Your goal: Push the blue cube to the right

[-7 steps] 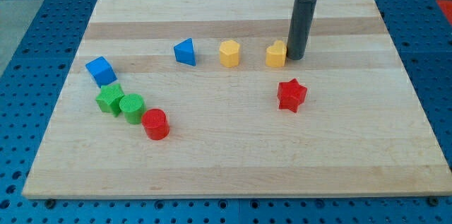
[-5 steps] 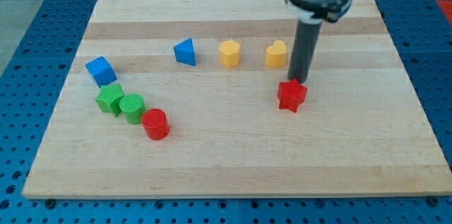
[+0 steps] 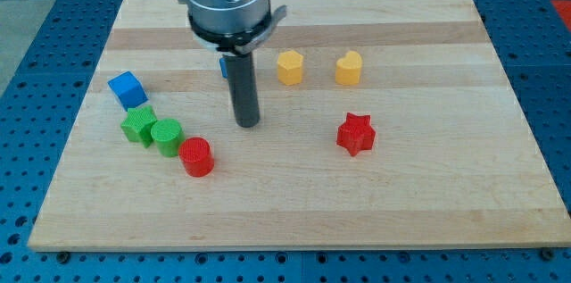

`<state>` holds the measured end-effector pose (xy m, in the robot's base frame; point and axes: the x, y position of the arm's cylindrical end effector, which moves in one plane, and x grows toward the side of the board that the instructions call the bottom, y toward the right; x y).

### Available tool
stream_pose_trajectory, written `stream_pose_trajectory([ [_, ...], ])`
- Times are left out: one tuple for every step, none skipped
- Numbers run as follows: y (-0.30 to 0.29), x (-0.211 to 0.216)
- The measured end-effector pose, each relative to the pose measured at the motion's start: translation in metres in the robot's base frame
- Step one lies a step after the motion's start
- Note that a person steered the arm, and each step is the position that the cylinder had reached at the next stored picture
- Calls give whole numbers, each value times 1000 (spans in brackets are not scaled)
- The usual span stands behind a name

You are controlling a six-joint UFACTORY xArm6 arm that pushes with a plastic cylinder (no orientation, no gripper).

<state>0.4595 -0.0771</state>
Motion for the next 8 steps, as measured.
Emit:
stream_pose_trajectory([
  [-19,0],
  [-38,0],
  [-57,-5],
  [-81,-46],
  [-104,-93],
  [-134,-97],
  [-155,-92],
  [-156,-99],
])
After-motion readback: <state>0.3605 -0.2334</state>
